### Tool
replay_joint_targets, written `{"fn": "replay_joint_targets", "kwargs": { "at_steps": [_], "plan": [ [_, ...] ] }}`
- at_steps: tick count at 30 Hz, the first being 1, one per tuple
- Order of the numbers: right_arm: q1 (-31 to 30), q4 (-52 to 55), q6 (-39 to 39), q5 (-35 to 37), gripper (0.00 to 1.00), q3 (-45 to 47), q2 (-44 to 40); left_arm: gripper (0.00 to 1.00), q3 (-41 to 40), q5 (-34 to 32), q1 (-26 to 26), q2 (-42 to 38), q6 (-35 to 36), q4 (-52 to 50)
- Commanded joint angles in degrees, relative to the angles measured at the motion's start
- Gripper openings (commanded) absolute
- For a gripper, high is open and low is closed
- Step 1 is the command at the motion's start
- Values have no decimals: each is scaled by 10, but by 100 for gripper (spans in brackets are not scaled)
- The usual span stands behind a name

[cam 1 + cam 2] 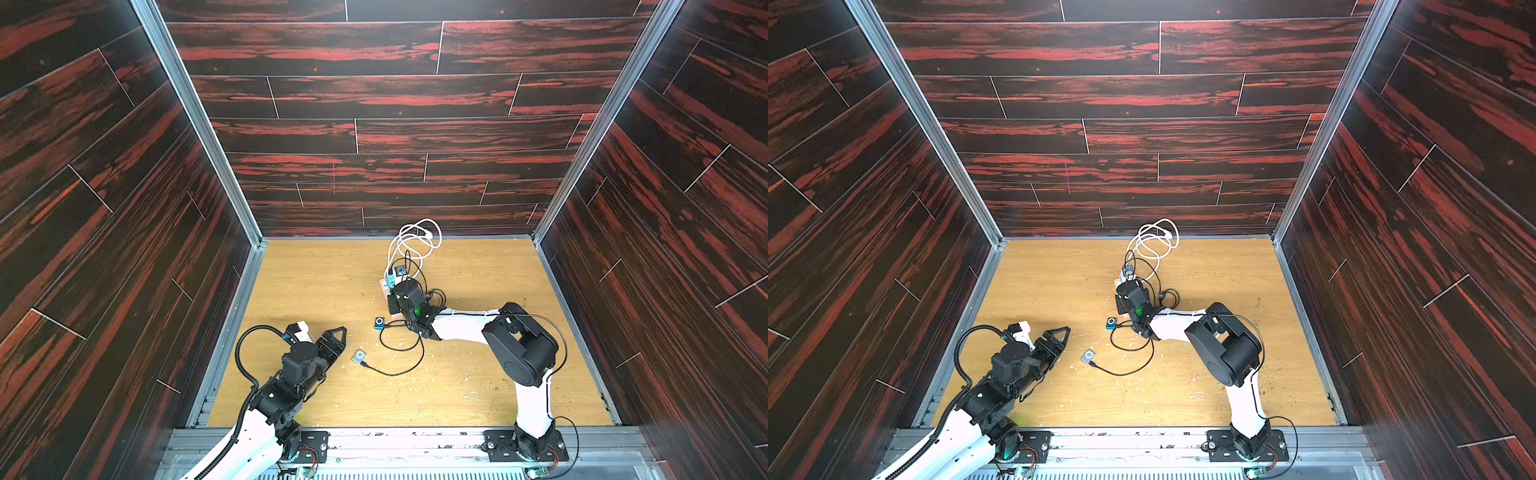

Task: Charge mp3
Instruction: Insert the plug into the socket.

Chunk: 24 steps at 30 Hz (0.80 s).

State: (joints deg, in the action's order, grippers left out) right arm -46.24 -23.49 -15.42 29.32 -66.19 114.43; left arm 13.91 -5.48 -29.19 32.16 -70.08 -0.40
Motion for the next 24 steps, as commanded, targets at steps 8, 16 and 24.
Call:
{"fn": "replay_joint_targets", "kwargs": {
  "at_steps": [8,16,24],
  "plan": [
    [13,-5,0,-10,0,1,29,73,-11,-9,4,2,2,9],
    [6,3,-2,-15,0,-11,43,73,-14,-6,4,12,-1,21],
    [4,1,-6,-9,0,6,37,73,-18,-8,4,9,-3,21]
  ]
}}
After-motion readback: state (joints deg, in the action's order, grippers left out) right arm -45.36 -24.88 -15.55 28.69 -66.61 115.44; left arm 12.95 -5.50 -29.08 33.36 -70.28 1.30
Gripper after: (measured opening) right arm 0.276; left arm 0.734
